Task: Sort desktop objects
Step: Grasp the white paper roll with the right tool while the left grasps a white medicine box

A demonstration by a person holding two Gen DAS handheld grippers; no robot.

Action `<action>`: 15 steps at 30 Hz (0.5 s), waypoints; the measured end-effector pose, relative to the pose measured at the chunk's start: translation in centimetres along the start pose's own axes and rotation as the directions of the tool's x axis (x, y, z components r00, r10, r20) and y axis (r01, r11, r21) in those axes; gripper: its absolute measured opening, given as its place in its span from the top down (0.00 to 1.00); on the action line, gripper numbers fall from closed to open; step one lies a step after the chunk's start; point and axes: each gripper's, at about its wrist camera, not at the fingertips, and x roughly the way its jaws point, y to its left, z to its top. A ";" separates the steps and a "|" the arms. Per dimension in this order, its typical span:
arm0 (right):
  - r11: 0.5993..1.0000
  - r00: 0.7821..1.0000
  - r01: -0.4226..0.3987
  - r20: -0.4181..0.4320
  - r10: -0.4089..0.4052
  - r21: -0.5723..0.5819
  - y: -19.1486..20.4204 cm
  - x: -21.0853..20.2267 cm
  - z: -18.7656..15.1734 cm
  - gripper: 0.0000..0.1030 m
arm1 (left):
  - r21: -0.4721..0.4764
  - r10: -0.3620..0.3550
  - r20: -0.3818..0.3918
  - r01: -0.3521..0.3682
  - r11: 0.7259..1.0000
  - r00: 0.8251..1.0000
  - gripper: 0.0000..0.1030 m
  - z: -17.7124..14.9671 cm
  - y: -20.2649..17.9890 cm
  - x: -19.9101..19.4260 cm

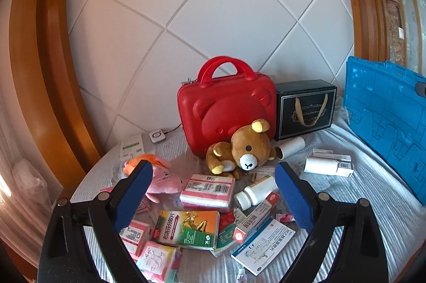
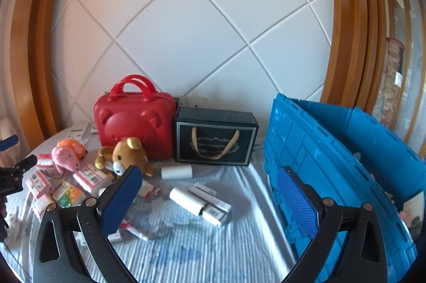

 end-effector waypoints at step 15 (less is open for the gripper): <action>0.962 0.937 -0.243 -0.286 0.200 -0.124 2.6 13.3 -6.8 0.00 | 0.094 -0.104 -0.168 0.121 0.988 0.980 0.09 -5.9 -3.4 8.0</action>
